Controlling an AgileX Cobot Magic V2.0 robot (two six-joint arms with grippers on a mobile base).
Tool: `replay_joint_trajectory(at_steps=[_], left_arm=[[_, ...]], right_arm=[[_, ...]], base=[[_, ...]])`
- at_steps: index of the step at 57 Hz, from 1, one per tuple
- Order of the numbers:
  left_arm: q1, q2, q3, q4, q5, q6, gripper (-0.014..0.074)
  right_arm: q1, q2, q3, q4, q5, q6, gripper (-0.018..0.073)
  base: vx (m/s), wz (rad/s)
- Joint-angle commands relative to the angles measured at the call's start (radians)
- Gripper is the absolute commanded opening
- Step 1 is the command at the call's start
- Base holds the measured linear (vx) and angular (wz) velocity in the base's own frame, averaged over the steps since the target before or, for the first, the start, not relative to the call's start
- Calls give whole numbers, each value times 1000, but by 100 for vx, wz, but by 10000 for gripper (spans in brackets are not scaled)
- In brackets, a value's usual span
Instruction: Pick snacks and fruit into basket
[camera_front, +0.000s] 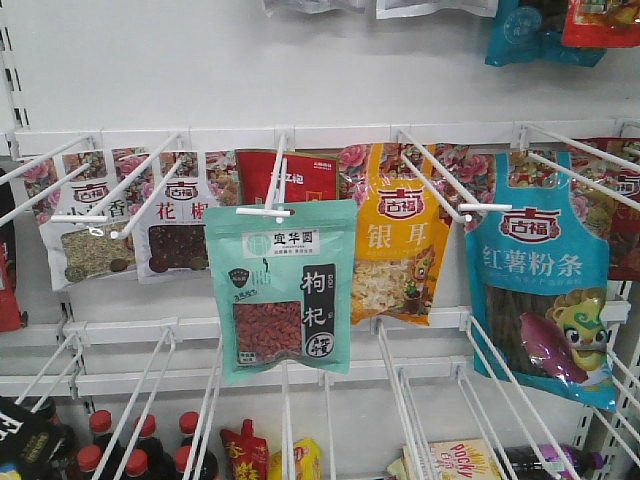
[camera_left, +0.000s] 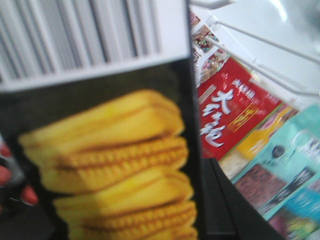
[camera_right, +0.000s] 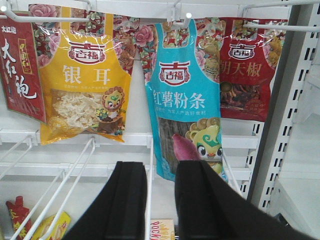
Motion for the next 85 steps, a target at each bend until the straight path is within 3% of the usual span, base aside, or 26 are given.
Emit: replay_joint_trajectory(at_steps=[1,5,11,20,27,37,50,60,64,73,79,85], left_arm=[[-6,-25,-110,9,94,180,2],[-6,-33,-153,9,174,269,2],[-6,-34,-178,11,225,297,2],[-6,-34,-178,88,237,289,2],[-6,-34,-178,141,209,280,2],[-6,-34,-178,139,197,204,2],[-6,-34,-178,142,177,211,2],[-6,-34,-178,142,175,222,2],[-6,-34,-178,142,175,222,2],[-6,-34,-178,142,175,222,2],[-6,-34,-178,142,175,222,2],[-6,-34,-178,142,175,222,2]], right_arm=[[-4,13,-31,23,-41,-8,267],[3,23,-31,61,6,-10,290],[37,60,-31,138,5,-68,351],[169,134,-31,278,-24,-273,469],[299,216,-32,398,-102,-373,498],[474,404,-67,417,-308,-487,498],[482,684,-145,413,-467,-497,498],[343,795,-218,433,-490,-369,498],[284,795,-228,377,-490,-320,498],[171,804,-242,152,-513,-133,498],[103,851,-270,-74,-567,112,494],[57,948,-335,-436,-621,447,479]], base=[[0,0],[0,0],[0,0],[0,0],[0,0],[0,0],[0,0],[0,0],[0,0],[0,0],[0,0],[0,0]])
